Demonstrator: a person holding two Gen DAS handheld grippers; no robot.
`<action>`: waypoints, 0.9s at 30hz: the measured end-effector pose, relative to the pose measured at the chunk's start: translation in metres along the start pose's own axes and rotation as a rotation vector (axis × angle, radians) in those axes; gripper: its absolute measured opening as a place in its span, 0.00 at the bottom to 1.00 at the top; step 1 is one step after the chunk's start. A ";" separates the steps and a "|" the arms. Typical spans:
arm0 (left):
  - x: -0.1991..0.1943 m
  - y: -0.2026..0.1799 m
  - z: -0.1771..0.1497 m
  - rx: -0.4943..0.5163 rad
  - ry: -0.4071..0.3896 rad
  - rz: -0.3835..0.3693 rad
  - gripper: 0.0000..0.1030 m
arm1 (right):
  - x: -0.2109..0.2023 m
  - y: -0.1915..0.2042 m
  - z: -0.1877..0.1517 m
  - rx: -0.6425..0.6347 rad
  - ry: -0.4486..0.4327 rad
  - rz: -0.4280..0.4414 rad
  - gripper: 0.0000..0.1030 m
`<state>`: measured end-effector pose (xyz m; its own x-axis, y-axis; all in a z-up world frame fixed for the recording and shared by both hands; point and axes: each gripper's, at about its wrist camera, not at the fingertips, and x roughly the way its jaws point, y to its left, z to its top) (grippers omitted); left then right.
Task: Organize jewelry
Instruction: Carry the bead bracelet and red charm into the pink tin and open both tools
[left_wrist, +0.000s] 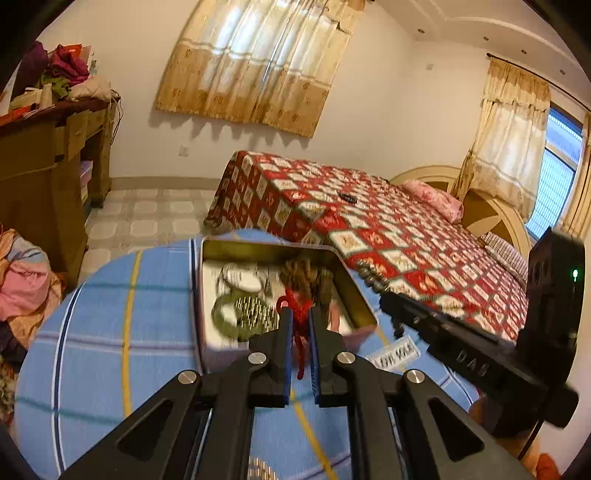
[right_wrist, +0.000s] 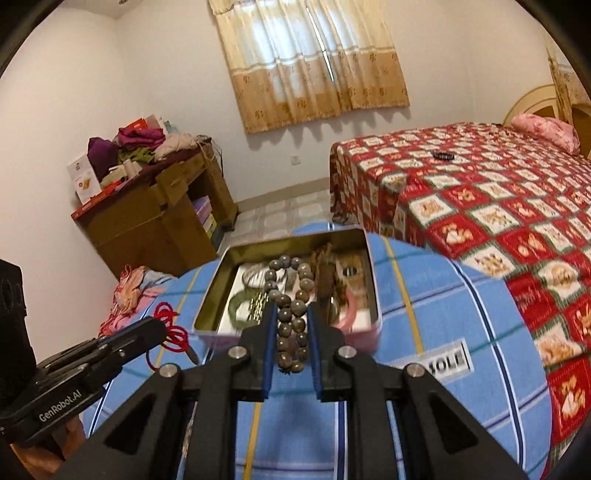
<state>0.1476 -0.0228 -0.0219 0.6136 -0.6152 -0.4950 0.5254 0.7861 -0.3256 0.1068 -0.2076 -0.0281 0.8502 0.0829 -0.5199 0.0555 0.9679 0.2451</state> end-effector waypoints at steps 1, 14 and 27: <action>0.003 0.001 0.002 -0.001 -0.006 0.000 0.07 | 0.005 0.000 0.003 0.001 -0.012 -0.008 0.18; 0.078 0.025 0.026 0.003 -0.004 0.114 0.07 | 0.073 -0.006 0.024 0.052 -0.028 -0.044 0.18; 0.107 0.027 0.018 0.059 0.078 0.246 0.07 | 0.091 -0.002 0.011 -0.028 0.015 -0.109 0.18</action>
<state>0.2382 -0.0690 -0.0689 0.6811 -0.3972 -0.6150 0.4005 0.9054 -0.1413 0.1895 -0.2042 -0.0670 0.8319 -0.0203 -0.5546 0.1329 0.9775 0.1636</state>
